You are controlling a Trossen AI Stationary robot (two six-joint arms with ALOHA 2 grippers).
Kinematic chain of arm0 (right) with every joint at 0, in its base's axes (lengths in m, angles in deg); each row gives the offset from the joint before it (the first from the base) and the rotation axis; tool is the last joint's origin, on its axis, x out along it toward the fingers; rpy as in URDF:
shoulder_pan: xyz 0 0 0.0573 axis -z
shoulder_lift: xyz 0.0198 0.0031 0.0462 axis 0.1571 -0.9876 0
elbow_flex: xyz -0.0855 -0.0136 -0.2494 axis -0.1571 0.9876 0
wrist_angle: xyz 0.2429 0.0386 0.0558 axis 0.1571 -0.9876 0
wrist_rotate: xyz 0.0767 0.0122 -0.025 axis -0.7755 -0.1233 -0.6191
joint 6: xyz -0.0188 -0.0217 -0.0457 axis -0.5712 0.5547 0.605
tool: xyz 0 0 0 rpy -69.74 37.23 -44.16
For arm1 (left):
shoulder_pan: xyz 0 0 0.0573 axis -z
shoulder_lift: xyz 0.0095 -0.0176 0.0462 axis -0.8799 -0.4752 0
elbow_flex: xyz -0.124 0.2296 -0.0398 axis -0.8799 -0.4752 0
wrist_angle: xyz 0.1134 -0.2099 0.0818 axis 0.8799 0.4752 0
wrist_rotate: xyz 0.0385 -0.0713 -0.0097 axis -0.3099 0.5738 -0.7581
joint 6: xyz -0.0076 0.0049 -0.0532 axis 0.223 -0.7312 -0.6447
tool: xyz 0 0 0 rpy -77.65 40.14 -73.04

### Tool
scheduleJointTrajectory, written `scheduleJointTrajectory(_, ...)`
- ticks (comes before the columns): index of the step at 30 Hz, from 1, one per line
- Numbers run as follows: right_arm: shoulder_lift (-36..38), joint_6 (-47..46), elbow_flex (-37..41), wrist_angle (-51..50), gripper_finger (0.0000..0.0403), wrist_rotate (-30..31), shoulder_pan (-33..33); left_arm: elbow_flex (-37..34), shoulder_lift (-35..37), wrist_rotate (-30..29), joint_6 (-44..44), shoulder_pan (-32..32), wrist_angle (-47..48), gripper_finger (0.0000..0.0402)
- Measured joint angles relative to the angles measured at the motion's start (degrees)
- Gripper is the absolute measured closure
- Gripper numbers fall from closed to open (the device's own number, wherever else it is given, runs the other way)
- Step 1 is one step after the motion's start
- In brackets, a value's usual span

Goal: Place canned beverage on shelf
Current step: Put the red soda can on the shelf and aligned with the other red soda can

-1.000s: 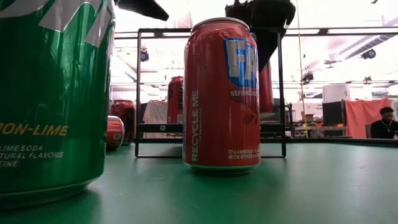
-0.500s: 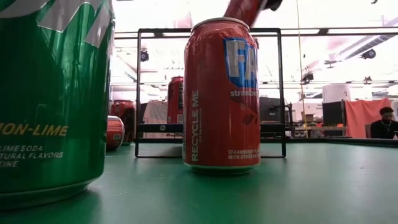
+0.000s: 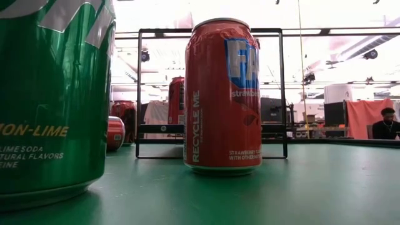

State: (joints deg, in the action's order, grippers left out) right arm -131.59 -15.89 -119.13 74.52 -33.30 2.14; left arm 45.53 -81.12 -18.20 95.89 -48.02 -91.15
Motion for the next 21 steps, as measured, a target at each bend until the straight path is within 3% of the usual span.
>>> scheduleJointTrajectory(6, -5.19, 7.56, 2.73, 17.06, 0.0111, -0.36, -1.14, -4.37, -1.29, -0.47, -0.8, -0.33, -15.61, 0.0402)
scheduleJointTrajectory(12, -9.7, 10.58, 2.71, 26.37, 0.0111, -2.22, -1.14, -3.77, -0.92, 0.0, -0.14, -0.28, -16.28, 0.0391)
scheduleJointTrajectory(21, -10.23, 10.9, 2.69, 30.5, 0.0111, -4.07, -1.47, -5.54, 2.31, -1.55, 1.29, -0.41, -15.19, 0.0302)
